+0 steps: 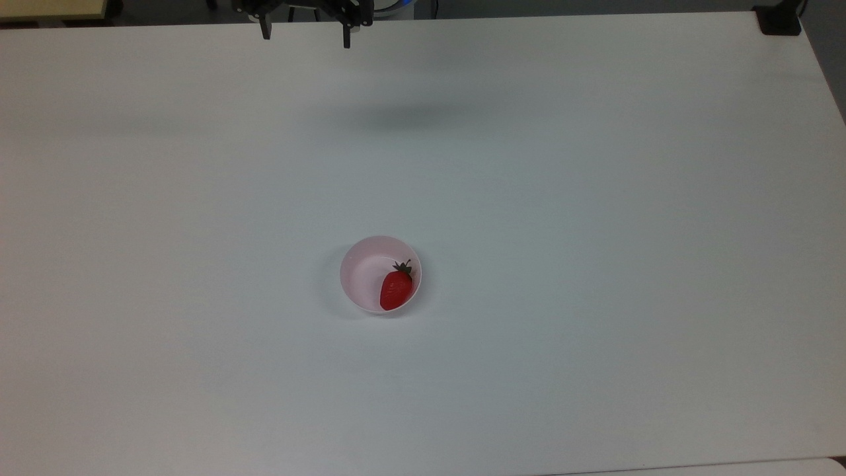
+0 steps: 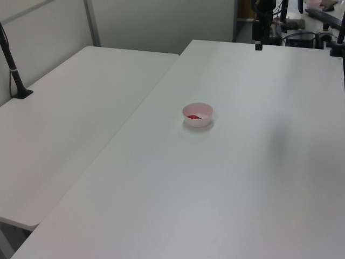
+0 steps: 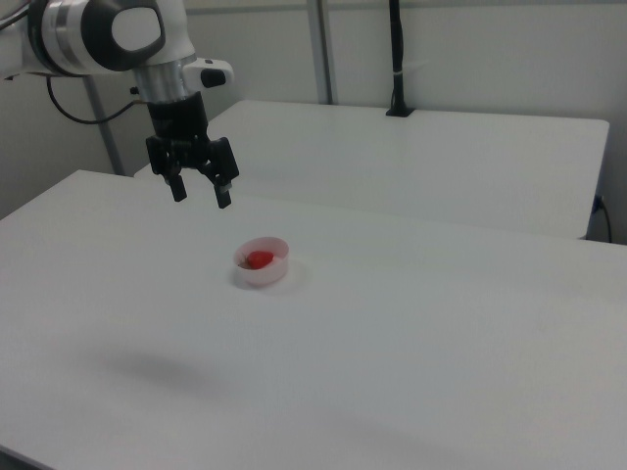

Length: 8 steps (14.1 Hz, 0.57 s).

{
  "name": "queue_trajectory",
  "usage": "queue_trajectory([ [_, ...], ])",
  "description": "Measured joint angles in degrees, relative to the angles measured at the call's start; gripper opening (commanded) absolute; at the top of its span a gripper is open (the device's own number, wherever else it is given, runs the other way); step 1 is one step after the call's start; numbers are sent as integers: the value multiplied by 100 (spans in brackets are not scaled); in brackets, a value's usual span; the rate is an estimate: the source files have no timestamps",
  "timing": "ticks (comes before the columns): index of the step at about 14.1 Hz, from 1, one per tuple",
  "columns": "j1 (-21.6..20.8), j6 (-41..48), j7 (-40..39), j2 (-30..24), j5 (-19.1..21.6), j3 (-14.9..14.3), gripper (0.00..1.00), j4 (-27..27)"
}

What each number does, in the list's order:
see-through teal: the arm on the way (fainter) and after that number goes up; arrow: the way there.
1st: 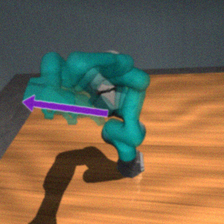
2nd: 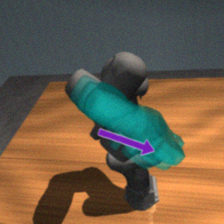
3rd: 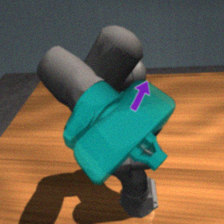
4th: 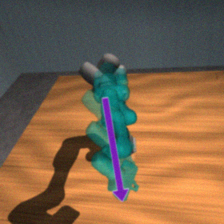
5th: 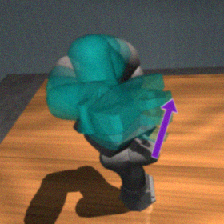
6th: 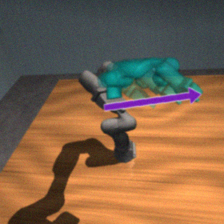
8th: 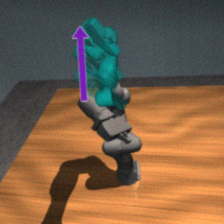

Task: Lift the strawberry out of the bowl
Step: 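Move the gripper down over the pink bowl toward the red strawberry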

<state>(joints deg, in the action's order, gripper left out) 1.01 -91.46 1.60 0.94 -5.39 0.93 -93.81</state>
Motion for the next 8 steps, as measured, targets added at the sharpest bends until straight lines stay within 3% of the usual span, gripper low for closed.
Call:
queue_trajectory([
  [5,382,0,-33,0,4,-33,100,114],
  [8,379,0,-33,0,13,-31,100,120],
])
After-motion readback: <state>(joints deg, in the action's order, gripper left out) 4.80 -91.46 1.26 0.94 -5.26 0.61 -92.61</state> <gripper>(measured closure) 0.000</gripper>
